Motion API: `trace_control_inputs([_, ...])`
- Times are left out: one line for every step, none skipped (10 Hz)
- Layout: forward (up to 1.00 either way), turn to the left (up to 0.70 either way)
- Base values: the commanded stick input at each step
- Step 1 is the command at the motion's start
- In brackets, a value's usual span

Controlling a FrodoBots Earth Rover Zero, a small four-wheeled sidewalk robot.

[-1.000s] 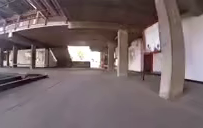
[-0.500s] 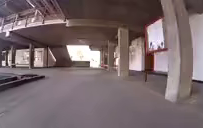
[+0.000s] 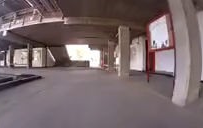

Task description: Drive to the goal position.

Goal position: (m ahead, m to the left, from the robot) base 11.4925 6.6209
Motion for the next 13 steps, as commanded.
trace_control_inputs([0.50, 0.00])
trace_control_inputs([0.50, 0.00])
trace_control_inputs([0.50, 0.00])
trace_control_inputs([0.50, 0.00])
trace_control_inputs([0.50, 0.00])
trace_control_inputs([0.50, 0.00])
trace_control_inputs([0.50, 0.00])
trace_control_inputs([0.50, 0.00])
trace_control_inputs([0.50, 0.00])
trace_control_inputs([0.50, 0.00])
trace_control_inputs([0.50, 0.00])
trace_control_inputs([0.50, 0.00])
trace_control_inputs([0.50, 0.00])
